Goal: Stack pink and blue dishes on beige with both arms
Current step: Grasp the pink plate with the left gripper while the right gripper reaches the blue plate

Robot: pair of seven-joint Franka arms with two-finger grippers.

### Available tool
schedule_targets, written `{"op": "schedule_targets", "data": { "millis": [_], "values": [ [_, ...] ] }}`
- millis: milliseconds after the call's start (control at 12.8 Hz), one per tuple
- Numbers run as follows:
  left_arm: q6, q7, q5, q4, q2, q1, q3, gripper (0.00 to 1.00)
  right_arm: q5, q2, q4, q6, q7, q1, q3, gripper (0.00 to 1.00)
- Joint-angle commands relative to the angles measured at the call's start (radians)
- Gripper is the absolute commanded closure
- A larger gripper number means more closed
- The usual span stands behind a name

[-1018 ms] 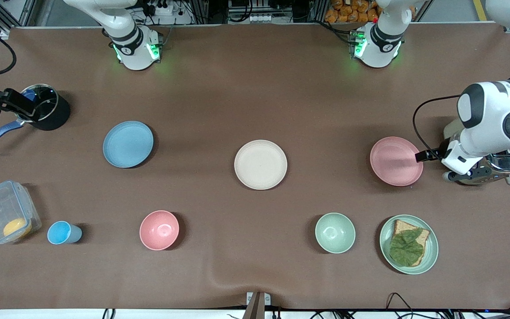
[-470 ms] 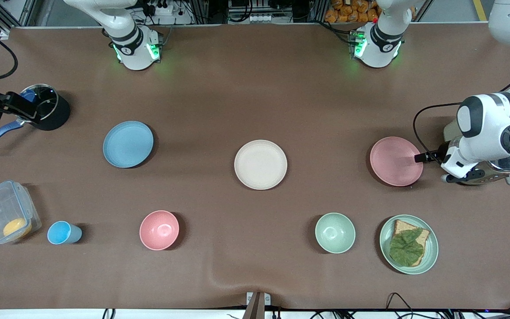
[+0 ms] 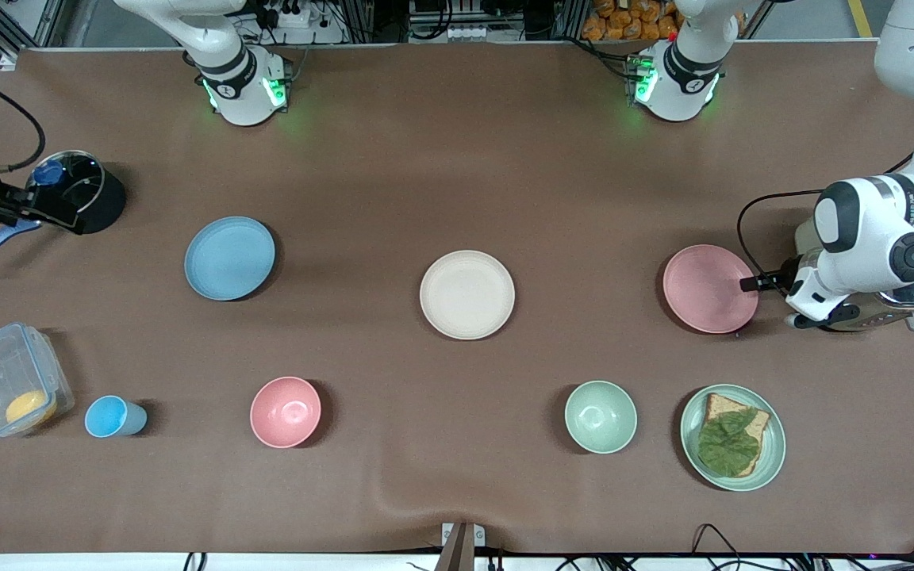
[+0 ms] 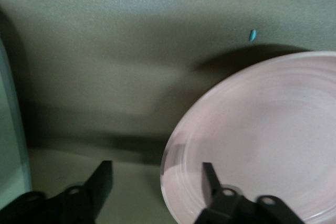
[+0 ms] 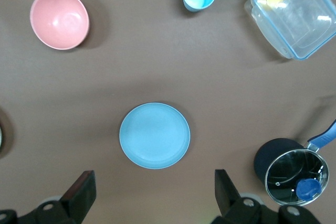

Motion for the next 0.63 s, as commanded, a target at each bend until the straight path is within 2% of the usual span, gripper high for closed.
{"op": "schedule_targets", "data": {
  "millis": [0, 157, 313, 548],
  "values": [
    [0.012, 0.009, 0.012, 0.002, 0.011, 0.016, -0.013, 0.36, -0.004, 0.051, -0.002, -0.005, -0.032, -0.018, 0.008, 0.00],
    [0.012, 0.009, 0.011, 0.002, 0.014, 0.014, -0.013, 0.41, 0.001, 0.081, -0.041, 0.007, -0.035, -0.020, 0.008, 0.00],
    [0.012, 0.009, 0.011, 0.004, 0.016, 0.014, -0.013, 0.51, 0.004, 0.108, -0.122, 0.095, -0.051, -0.044, 0.009, 0.00],
    [0.012, 0.009, 0.009, 0.007, 0.020, 0.016, -0.016, 0.76, 0.004, 0.105, -0.253, 0.223, -0.156, -0.070, 0.009, 0.00]
  ]
}}
